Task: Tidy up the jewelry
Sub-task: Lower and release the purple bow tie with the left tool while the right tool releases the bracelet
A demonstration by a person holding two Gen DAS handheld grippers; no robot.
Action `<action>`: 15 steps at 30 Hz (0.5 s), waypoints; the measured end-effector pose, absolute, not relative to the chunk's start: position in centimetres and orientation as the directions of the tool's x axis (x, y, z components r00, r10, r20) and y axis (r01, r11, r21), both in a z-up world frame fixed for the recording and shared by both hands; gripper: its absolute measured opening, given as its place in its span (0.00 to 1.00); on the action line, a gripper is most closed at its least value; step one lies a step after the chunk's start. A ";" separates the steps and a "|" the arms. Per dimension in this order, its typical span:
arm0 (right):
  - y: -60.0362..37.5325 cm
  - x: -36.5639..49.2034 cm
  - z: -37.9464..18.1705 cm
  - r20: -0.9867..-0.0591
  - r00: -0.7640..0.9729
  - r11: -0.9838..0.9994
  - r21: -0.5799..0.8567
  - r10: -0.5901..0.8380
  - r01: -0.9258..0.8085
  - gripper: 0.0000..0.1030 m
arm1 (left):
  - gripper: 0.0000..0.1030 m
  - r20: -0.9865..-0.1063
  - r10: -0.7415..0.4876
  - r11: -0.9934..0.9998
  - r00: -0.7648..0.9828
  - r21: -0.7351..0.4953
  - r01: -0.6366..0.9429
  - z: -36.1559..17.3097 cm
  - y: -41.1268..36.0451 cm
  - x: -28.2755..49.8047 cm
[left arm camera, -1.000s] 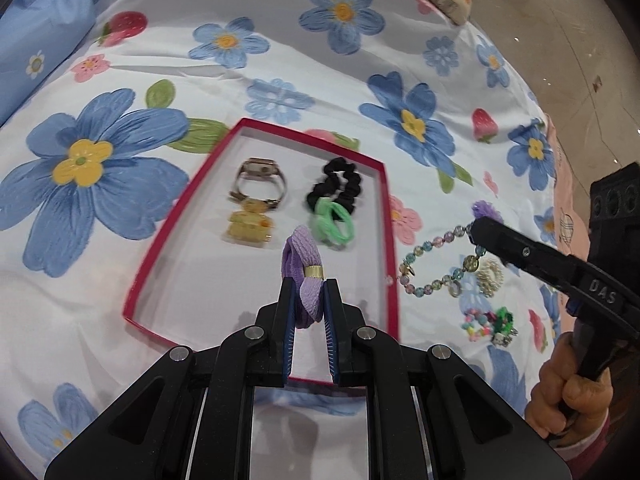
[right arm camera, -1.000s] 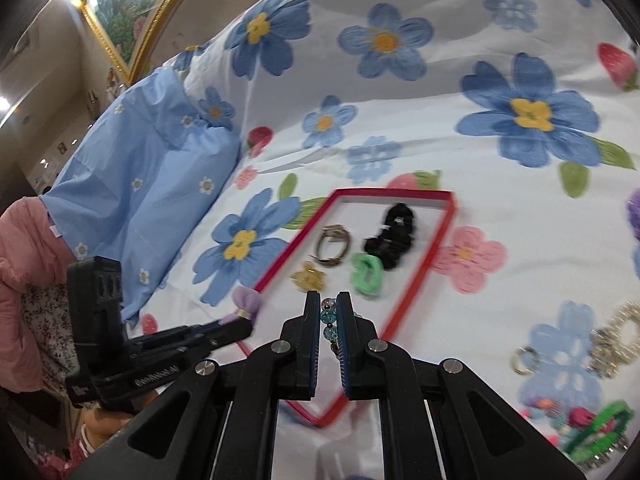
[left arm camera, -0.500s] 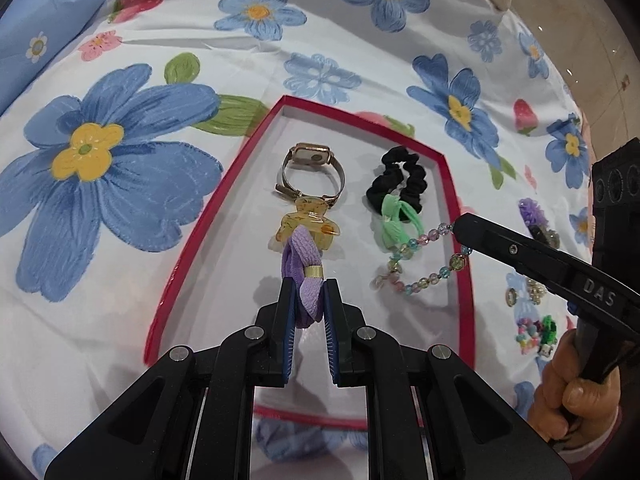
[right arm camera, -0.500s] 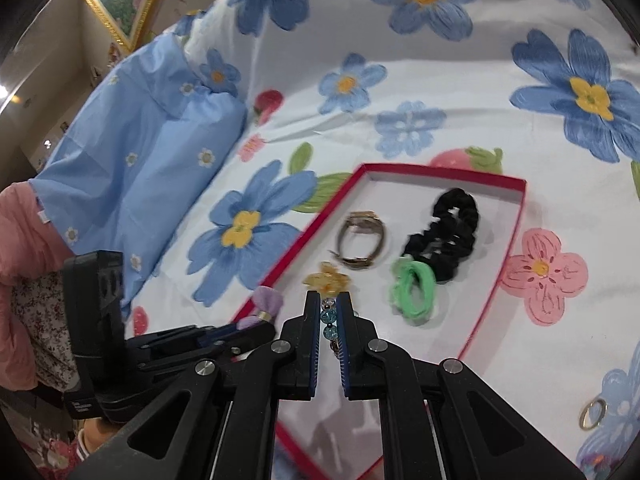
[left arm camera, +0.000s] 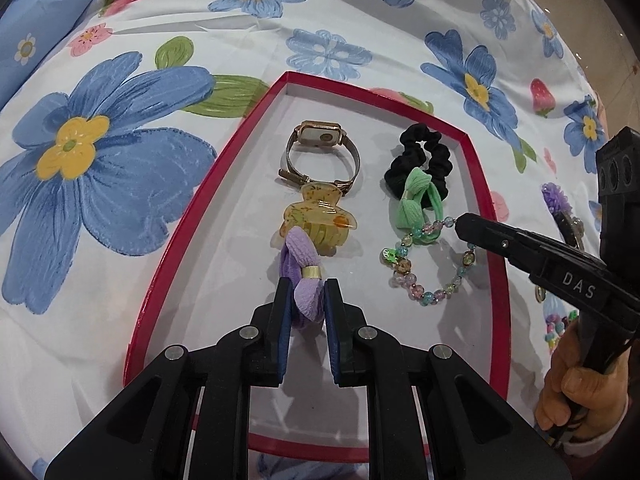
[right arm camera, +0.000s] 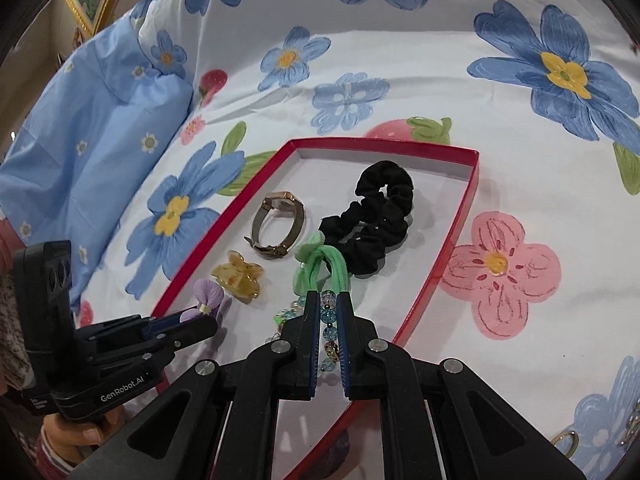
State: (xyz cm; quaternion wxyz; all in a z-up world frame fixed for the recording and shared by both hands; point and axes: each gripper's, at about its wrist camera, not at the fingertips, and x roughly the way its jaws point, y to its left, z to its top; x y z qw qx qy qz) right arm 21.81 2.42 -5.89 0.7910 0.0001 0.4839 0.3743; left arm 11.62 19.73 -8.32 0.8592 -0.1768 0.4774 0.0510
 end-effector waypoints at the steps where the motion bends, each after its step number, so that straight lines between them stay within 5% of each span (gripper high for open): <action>1: 2.6 21.8 -6.0 -0.771 0.254 0.723 0.351 0.584 -0.596 0.08 | 0.14 -0.839 -0.081 0.932 0.539 -0.254 -0.257 -8.3 19.7 11.6; 15: 3.1 21.9 -6.4 -0.792 0.260 0.735 0.315 0.552 -0.600 0.10 | 0.33 -0.824 -0.060 0.935 0.563 -0.244 -0.258 -7.4 19.6 11.2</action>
